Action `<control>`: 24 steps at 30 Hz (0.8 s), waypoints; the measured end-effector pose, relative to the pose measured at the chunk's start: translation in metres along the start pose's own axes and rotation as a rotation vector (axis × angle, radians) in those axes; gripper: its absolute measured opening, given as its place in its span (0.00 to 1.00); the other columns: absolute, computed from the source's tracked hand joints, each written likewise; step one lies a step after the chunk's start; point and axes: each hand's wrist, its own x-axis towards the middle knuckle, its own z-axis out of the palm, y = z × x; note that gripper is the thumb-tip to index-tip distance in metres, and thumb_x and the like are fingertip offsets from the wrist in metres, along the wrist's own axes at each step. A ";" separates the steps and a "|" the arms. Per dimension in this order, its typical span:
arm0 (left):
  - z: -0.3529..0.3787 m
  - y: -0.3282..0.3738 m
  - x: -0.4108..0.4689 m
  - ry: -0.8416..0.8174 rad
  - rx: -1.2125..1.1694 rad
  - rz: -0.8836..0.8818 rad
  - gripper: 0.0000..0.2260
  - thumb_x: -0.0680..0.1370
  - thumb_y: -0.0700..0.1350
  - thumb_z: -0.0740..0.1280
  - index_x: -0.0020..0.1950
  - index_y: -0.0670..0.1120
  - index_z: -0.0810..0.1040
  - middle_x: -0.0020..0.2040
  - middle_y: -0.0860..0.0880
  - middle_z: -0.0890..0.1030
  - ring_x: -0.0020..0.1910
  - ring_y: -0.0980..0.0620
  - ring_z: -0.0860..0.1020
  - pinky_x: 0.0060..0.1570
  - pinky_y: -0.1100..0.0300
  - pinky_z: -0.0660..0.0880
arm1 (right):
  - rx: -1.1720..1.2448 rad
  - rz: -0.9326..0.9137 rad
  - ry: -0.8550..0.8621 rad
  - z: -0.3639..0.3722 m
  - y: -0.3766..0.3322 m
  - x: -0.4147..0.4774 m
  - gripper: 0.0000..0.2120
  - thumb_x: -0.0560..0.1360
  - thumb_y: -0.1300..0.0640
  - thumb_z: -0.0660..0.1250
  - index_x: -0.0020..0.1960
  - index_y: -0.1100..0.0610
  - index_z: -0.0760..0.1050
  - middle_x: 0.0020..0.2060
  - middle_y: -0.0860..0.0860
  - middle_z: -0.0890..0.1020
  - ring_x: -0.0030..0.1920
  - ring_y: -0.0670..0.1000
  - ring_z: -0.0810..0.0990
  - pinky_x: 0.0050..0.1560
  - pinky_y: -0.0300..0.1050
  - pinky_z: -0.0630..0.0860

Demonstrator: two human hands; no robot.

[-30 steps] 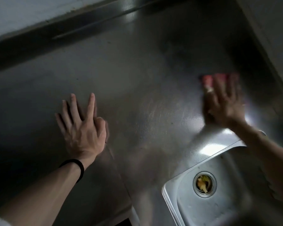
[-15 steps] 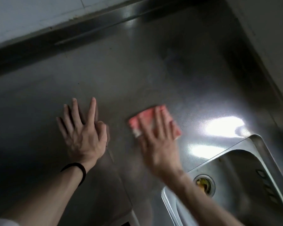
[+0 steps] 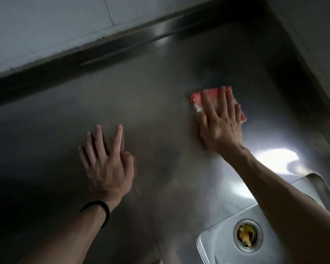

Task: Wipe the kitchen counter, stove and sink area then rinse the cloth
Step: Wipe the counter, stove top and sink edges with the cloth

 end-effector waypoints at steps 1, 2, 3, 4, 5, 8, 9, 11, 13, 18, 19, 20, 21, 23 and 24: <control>0.000 0.000 0.000 -0.003 0.001 -0.001 0.32 0.80 0.52 0.56 0.85 0.58 0.56 0.85 0.40 0.54 0.83 0.34 0.55 0.79 0.31 0.51 | 0.013 0.052 0.002 0.000 -0.009 0.008 0.29 0.87 0.41 0.48 0.85 0.42 0.45 0.85 0.56 0.42 0.84 0.57 0.38 0.83 0.63 0.42; -0.001 0.000 0.000 -0.005 0.001 -0.002 0.32 0.80 0.52 0.57 0.85 0.57 0.56 0.85 0.41 0.55 0.83 0.34 0.55 0.79 0.31 0.51 | 0.023 0.085 0.007 0.002 -0.018 0.012 0.29 0.87 0.41 0.48 0.85 0.42 0.44 0.85 0.56 0.41 0.84 0.57 0.37 0.83 0.63 0.42; -0.001 0.001 0.000 -0.004 -0.001 -0.002 0.32 0.79 0.52 0.57 0.85 0.57 0.57 0.85 0.41 0.55 0.83 0.34 0.55 0.79 0.32 0.51 | 0.029 0.087 0.012 0.003 -0.026 0.009 0.29 0.87 0.42 0.48 0.85 0.42 0.43 0.85 0.56 0.41 0.84 0.57 0.37 0.83 0.63 0.41; -0.002 0.001 0.000 -0.001 -0.006 -0.001 0.32 0.79 0.53 0.57 0.85 0.57 0.57 0.85 0.41 0.55 0.83 0.34 0.55 0.80 0.32 0.51 | 0.027 0.053 0.017 0.006 -0.032 -0.002 0.29 0.87 0.42 0.49 0.85 0.43 0.44 0.85 0.57 0.41 0.84 0.57 0.37 0.83 0.62 0.41; -0.002 0.002 0.000 0.001 -0.010 -0.001 0.32 0.79 0.53 0.56 0.85 0.57 0.58 0.85 0.40 0.56 0.83 0.34 0.55 0.80 0.32 0.51 | 0.020 -0.009 0.017 0.010 -0.036 -0.019 0.29 0.87 0.43 0.49 0.85 0.44 0.45 0.85 0.58 0.42 0.84 0.57 0.38 0.83 0.61 0.41; -0.003 0.002 0.000 0.003 -0.013 -0.008 0.33 0.78 0.53 0.58 0.85 0.57 0.59 0.85 0.40 0.56 0.83 0.34 0.56 0.80 0.33 0.50 | 0.022 -0.179 -0.012 0.021 -0.039 -0.095 0.29 0.86 0.44 0.53 0.85 0.45 0.51 0.85 0.59 0.47 0.85 0.59 0.43 0.83 0.58 0.44; -0.003 0.002 0.000 0.003 -0.013 -0.009 0.33 0.78 0.54 0.58 0.85 0.57 0.59 0.85 0.40 0.56 0.83 0.34 0.56 0.80 0.33 0.50 | 0.018 -0.204 -0.032 0.024 -0.035 -0.120 0.30 0.85 0.44 0.54 0.85 0.45 0.52 0.85 0.58 0.47 0.85 0.59 0.45 0.83 0.59 0.46; -0.002 0.002 0.000 0.003 -0.017 -0.003 0.33 0.78 0.54 0.58 0.85 0.57 0.59 0.85 0.40 0.56 0.83 0.34 0.56 0.80 0.33 0.49 | -0.014 -0.227 -0.071 0.027 -0.027 -0.151 0.30 0.84 0.43 0.53 0.85 0.45 0.53 0.85 0.58 0.48 0.85 0.60 0.47 0.82 0.60 0.49; -0.002 0.002 0.001 0.006 -0.022 -0.005 0.33 0.78 0.54 0.58 0.85 0.57 0.59 0.85 0.40 0.56 0.83 0.34 0.56 0.80 0.33 0.49 | -0.032 -0.241 -0.087 0.025 -0.025 -0.147 0.30 0.84 0.42 0.52 0.85 0.45 0.53 0.85 0.58 0.48 0.85 0.60 0.47 0.83 0.60 0.47; 0.000 0.002 0.002 0.008 -0.008 -0.006 0.33 0.78 0.53 0.58 0.85 0.57 0.58 0.85 0.41 0.56 0.83 0.34 0.56 0.80 0.32 0.50 | -0.064 -0.250 -0.071 0.024 -0.064 -0.050 0.29 0.86 0.42 0.49 0.85 0.43 0.49 0.85 0.59 0.45 0.85 0.60 0.41 0.82 0.60 0.39; 0.000 0.002 0.003 0.004 -0.004 -0.008 0.33 0.78 0.53 0.58 0.85 0.58 0.58 0.85 0.41 0.56 0.83 0.34 0.56 0.80 0.32 0.50 | -0.063 -0.258 -0.068 0.024 -0.076 -0.025 0.28 0.86 0.41 0.48 0.85 0.43 0.48 0.85 0.59 0.44 0.84 0.60 0.40 0.82 0.61 0.39; 0.001 0.002 0.003 0.002 -0.002 -0.008 0.34 0.77 0.53 0.59 0.85 0.58 0.59 0.85 0.41 0.56 0.83 0.34 0.56 0.80 0.32 0.50 | -0.059 -0.272 -0.065 0.025 -0.088 0.002 0.28 0.87 0.41 0.47 0.85 0.43 0.47 0.85 0.60 0.44 0.84 0.61 0.39 0.82 0.62 0.38; 0.001 0.002 0.004 0.004 -0.003 -0.008 0.34 0.77 0.53 0.60 0.84 0.57 0.59 0.85 0.41 0.57 0.83 0.34 0.56 0.80 0.32 0.50 | -0.053 -0.288 -0.063 0.026 -0.102 0.028 0.28 0.87 0.41 0.46 0.85 0.43 0.47 0.85 0.60 0.43 0.84 0.61 0.39 0.81 0.62 0.37; 0.003 0.000 0.003 0.021 -0.008 0.001 0.34 0.77 0.53 0.61 0.84 0.57 0.61 0.85 0.40 0.58 0.82 0.33 0.57 0.80 0.32 0.51 | -0.046 -0.300 -0.077 0.028 -0.133 0.076 0.28 0.87 0.41 0.45 0.85 0.43 0.45 0.84 0.61 0.42 0.84 0.61 0.37 0.80 0.61 0.34; 0.004 0.000 0.003 0.031 -0.012 0.006 0.34 0.77 0.53 0.61 0.84 0.57 0.61 0.85 0.40 0.58 0.82 0.33 0.57 0.80 0.32 0.51 | -0.043 -0.292 -0.091 0.029 -0.149 0.096 0.28 0.87 0.40 0.44 0.85 0.42 0.43 0.84 0.60 0.40 0.84 0.61 0.36 0.79 0.60 0.32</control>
